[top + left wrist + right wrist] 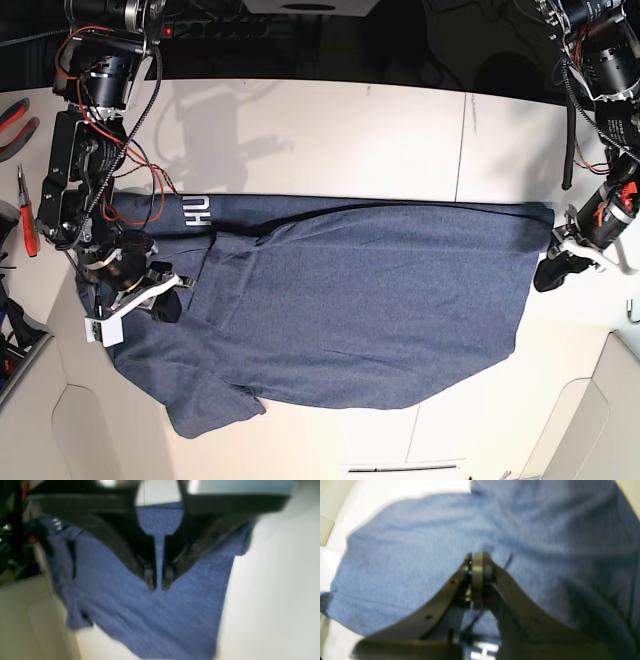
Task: Layout the t-shirt on the table in an organized manner, then fold the t-shirt properly
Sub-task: 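Drag the folded edge with the right gripper toward the shirt's side, then grasp the folded edge with both grippers at its two ends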
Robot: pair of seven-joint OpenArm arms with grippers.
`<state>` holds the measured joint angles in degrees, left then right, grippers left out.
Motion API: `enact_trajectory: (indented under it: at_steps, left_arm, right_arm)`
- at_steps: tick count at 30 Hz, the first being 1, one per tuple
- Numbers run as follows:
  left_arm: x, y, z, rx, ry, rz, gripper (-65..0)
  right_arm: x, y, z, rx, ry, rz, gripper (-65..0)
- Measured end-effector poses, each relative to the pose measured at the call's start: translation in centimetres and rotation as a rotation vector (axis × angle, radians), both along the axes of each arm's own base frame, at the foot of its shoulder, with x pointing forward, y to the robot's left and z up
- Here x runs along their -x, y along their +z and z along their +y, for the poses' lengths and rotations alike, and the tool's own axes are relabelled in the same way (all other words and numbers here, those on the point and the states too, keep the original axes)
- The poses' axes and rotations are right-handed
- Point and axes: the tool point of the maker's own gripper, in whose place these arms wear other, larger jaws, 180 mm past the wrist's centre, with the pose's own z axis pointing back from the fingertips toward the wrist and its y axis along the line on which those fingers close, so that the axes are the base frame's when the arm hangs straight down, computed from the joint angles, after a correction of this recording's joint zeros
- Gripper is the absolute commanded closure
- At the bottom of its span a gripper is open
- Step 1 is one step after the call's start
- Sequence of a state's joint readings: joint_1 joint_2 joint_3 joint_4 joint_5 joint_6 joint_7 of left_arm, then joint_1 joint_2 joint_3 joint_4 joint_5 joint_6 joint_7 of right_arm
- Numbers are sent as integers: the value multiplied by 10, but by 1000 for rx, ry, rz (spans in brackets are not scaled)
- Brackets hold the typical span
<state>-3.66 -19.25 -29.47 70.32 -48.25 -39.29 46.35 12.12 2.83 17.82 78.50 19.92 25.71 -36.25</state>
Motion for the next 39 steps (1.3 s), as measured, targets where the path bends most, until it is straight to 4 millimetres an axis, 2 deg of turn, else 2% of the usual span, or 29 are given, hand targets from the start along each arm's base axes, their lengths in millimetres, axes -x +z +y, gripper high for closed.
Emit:
enact_trajectory:
  at_steps: [5, 8, 14, 20, 27, 32, 34, 36, 38, 39]
  left_arm:
    - [7, -36, -54, -144, -216, 109, 0]
    - [6, -45, -66, -236, -274, 102, 0]
    - [6, -61, -50, -341, -207, 179, 0]
    - [9, -70, -30, -435, -150, 241, 0]
    - [10, -71, -28, -450, -150, 246, 0]
    - [10, -71, -28, -449, -150, 246, 0]
    - [10, -71, -28, -449, -150, 247, 0]
    - [11, -72, -27, -452, -150, 250, 0]
    - [11, -72, -28, -448, -150, 249, 0]
    - [12, -73, -28, -450, -150, 252, 0]
  right_arm:
    - [22, -20, -13, 13, -21, 54, 0]
    - [32, -30, -30, 96, -21, 85, 0]
    - [39, -37, -65, 247, -49, 127, 0]
    - [42, -39, -104, 391, -159, 161, 0]
    - [50, -42, -132, 522, -256, 207, 0]
    - [49, -42, -129, 490, -263, 202, 0]
    - [46, -40, -112, 380, -232, 176, 0]
    - [46, -28, -83, 263, -129, 103, 0]
    - [55, -18, -60, 202, -42, 46, 0]
    - [63, -17, -55, 194, -21, 42, 0]
